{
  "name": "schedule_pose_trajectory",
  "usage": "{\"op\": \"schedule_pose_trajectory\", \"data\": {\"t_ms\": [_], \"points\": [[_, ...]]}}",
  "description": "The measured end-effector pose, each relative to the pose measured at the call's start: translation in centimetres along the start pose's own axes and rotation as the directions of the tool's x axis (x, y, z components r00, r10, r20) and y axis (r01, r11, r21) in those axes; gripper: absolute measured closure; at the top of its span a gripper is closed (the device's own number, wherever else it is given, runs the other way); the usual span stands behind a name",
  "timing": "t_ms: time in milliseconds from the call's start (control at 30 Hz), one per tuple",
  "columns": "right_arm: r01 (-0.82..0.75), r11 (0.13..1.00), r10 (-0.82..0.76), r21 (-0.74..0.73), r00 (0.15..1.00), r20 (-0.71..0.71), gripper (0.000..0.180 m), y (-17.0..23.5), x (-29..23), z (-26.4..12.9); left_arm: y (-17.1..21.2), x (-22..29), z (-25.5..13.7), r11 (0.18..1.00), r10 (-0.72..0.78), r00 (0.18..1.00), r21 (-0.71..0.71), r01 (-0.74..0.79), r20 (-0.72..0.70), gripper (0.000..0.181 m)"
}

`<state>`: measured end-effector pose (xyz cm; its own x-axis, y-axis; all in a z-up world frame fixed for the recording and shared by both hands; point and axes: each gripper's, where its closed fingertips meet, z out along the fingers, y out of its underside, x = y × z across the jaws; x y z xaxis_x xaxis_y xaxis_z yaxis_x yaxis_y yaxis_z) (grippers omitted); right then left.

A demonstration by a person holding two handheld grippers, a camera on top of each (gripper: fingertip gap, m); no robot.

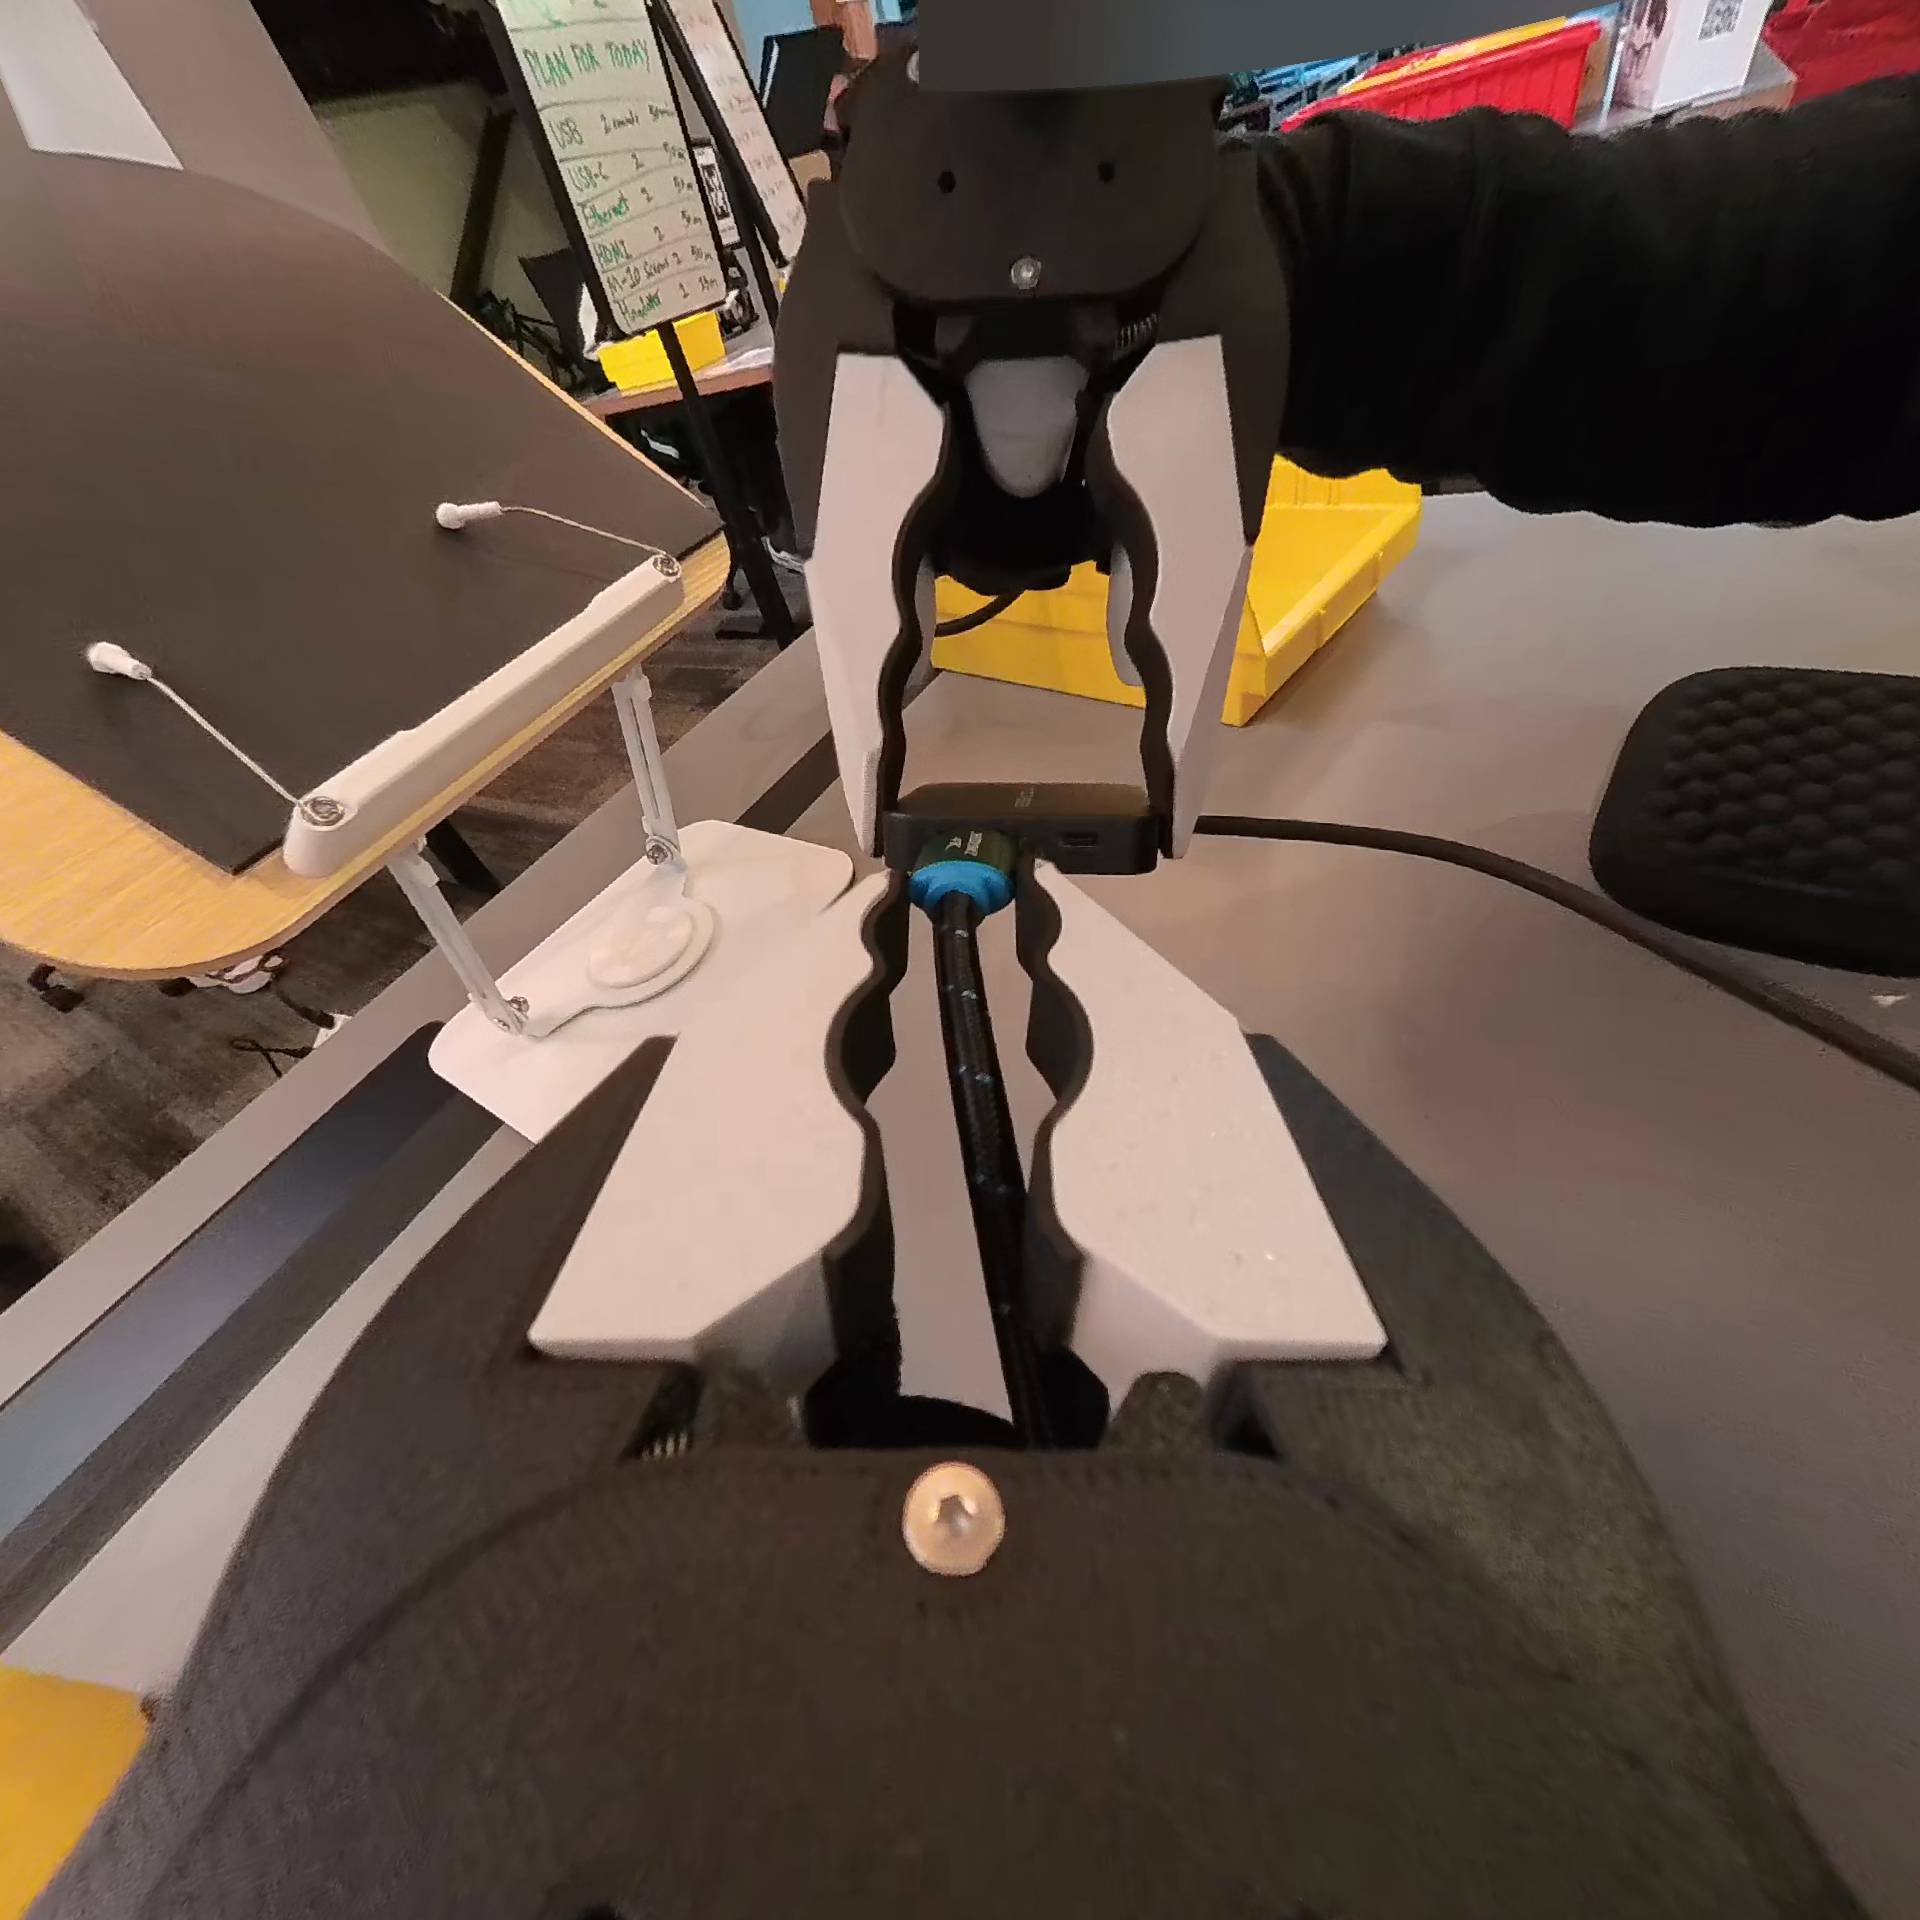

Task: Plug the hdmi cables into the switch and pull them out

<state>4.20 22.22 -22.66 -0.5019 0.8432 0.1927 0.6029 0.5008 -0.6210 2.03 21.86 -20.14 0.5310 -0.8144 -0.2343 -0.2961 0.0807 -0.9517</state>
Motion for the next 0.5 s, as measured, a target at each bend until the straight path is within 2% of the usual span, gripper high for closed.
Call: {"op": "schedule_pose_trajectory", "data": {"t_ms": [500], "points": [[0.006,0.999,-0.005,0.046,1.0,-0.014,0.118,-0.78,-0.14,-0.63,-0.99,0.11,-0.16,0.999,0.021,1.0,0.044,-0.021,0.003,0.162]]}}
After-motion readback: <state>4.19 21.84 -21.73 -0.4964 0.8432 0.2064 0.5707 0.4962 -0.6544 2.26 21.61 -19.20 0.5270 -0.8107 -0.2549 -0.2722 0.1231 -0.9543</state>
